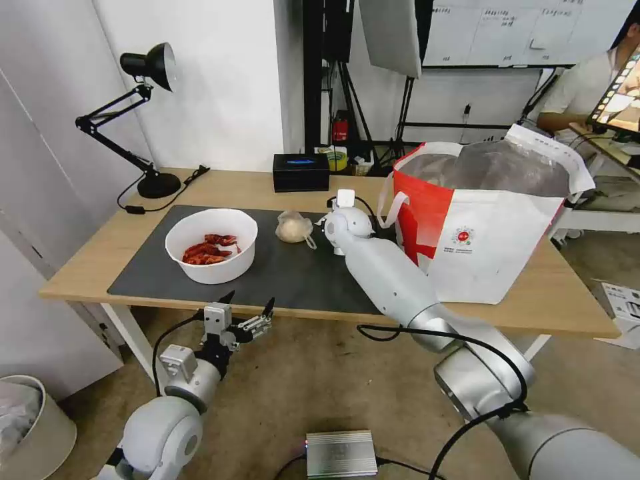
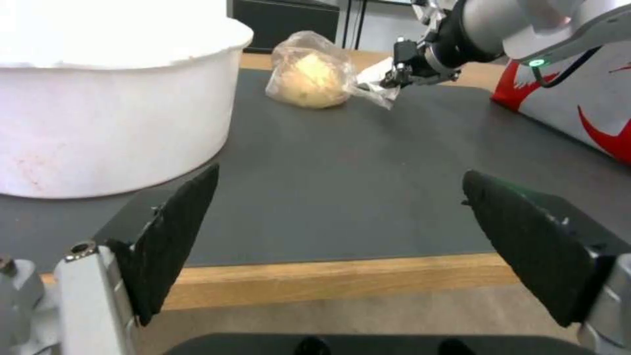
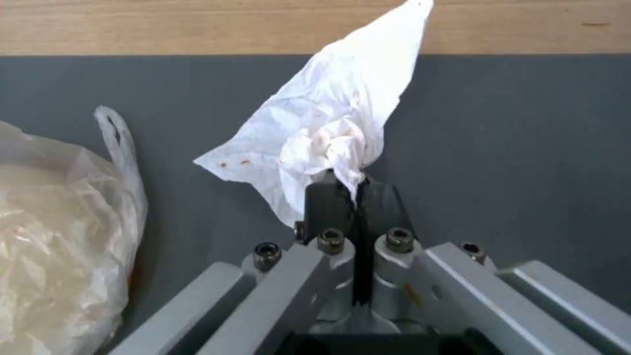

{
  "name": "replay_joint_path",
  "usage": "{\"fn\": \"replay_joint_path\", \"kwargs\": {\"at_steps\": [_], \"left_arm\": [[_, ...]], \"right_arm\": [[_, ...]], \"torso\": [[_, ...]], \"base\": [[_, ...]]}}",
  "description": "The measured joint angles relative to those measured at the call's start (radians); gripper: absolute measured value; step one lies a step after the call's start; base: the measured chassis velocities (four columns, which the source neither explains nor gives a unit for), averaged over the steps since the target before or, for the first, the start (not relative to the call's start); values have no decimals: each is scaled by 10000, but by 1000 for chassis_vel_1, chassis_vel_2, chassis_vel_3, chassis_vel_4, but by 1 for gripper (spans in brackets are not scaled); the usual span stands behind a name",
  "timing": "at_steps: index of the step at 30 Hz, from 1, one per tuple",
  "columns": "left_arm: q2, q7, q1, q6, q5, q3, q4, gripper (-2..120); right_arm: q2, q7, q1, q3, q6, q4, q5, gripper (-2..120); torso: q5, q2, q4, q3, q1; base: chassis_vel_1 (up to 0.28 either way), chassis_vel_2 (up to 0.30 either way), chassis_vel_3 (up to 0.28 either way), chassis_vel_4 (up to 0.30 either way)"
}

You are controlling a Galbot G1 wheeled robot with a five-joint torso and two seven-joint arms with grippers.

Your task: Pick up the trash from the table and place it into the takeout bag.

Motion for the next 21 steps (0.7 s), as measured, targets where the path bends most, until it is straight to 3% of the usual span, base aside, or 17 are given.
{"fn": "replay_joint_path", "kwargs": {"at_steps": [13,21], "left_arm": [[3,-14,-87,-19,-4,36,51,100],[-2,-21,-79,-22,-32,-48,-13,100]], "right_arm": [[-9,-149,-29,256,130,262,-13,0],[-118,-320,-18,234,227,1485,129,0]], "torso": [[0,0,-1,0,0],[0,0,0,0,-1]], "base": [[0,0,0,0],[0,0,0,0]]}}
